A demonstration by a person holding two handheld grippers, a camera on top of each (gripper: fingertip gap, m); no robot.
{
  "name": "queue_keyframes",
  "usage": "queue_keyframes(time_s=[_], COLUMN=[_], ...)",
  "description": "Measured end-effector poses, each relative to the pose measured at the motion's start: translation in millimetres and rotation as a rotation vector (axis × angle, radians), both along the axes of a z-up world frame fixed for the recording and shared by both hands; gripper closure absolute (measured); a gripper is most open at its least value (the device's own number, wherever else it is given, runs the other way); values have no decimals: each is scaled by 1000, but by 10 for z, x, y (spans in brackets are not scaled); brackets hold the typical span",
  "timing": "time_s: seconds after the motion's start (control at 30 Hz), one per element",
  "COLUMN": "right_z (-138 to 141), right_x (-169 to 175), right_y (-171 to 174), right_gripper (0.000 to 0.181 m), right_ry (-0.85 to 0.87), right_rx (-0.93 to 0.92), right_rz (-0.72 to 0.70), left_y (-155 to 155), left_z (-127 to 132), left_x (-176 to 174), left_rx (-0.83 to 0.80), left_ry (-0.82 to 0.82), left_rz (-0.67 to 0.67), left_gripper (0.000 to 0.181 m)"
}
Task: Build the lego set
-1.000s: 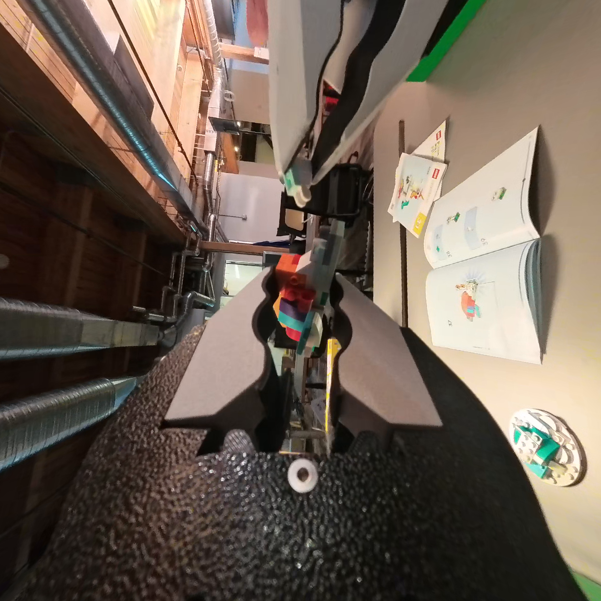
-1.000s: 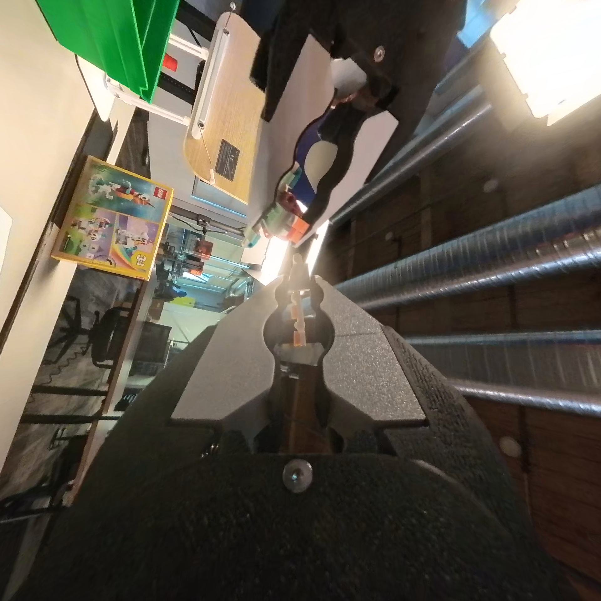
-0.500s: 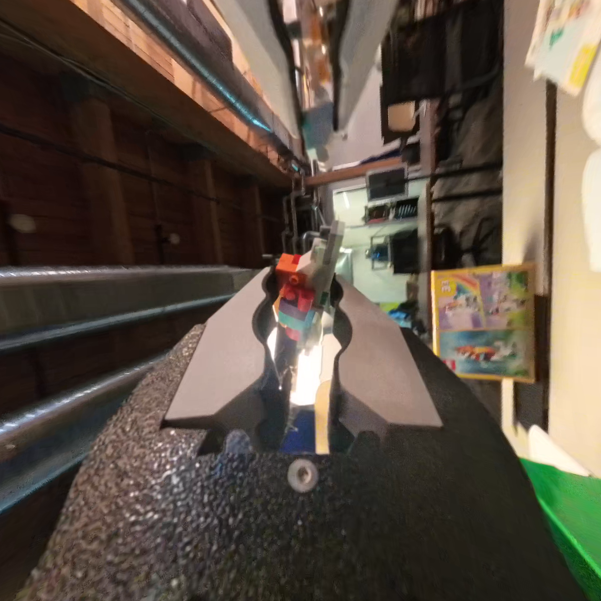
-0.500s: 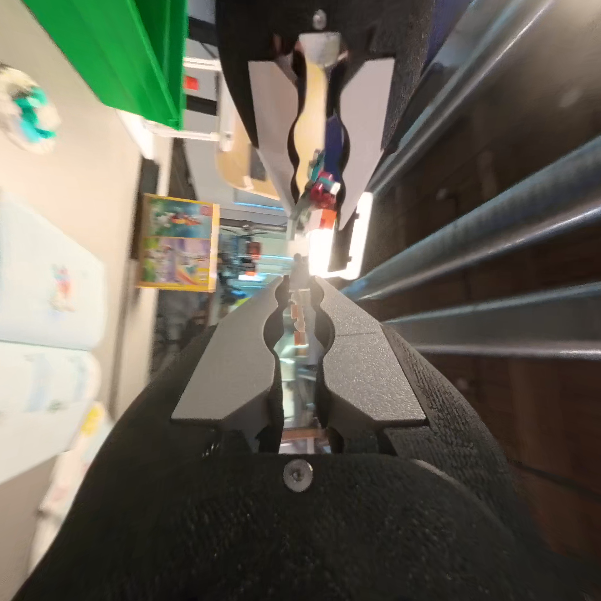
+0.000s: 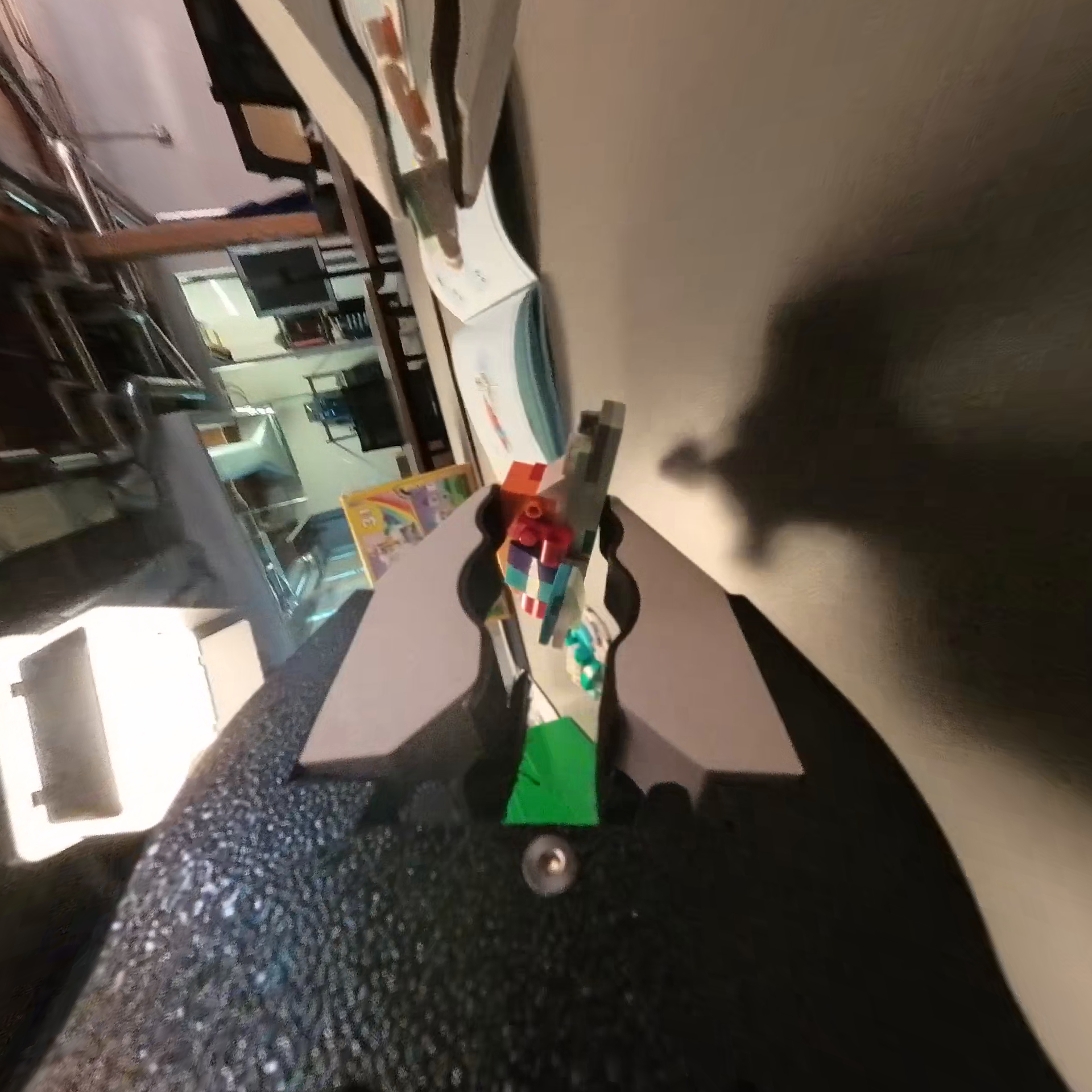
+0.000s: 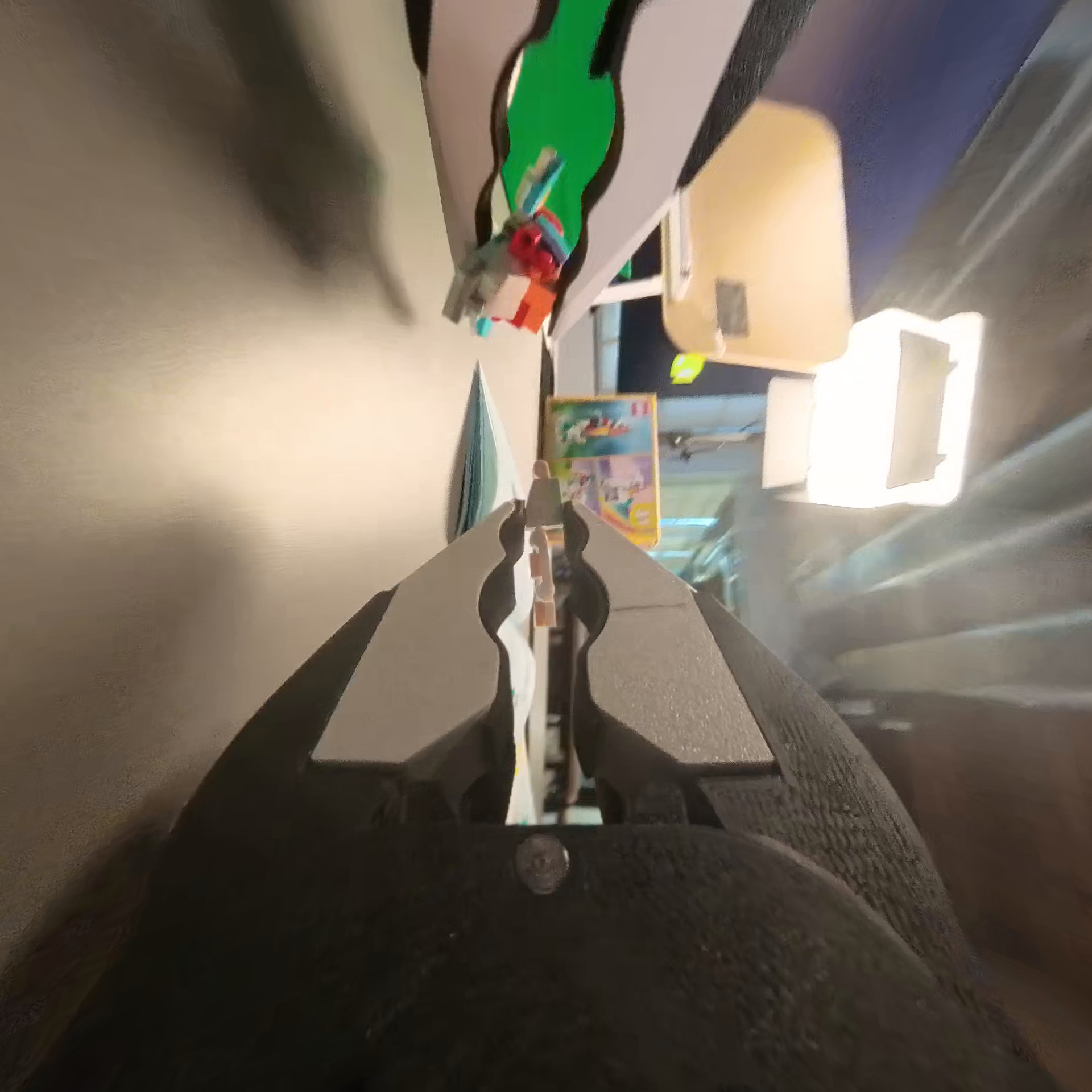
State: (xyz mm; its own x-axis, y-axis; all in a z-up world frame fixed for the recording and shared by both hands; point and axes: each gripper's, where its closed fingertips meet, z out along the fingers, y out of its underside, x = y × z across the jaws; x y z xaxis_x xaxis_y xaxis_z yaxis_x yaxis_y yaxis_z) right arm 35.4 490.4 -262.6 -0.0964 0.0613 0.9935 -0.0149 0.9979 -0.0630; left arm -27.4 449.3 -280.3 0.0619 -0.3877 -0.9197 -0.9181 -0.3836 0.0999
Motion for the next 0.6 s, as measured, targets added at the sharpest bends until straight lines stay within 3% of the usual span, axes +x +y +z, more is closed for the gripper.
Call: queue_keyframes(time_s=[0.23, 0.6], right_z=[-2, -30], right_x=[16, 16], right_y=[-1, -2], right_gripper=[170, 170], right_ry=[27, 12], right_rx=[-6, -8], right_rz=[12, 16], left_y=[-69, -216], left_z=[-149, -218], left_x=[-105, 89], left_rx=[-55, -158], left_ry=[-121, -314], left_rz=[190, 276], left_gripper=[151, 145])
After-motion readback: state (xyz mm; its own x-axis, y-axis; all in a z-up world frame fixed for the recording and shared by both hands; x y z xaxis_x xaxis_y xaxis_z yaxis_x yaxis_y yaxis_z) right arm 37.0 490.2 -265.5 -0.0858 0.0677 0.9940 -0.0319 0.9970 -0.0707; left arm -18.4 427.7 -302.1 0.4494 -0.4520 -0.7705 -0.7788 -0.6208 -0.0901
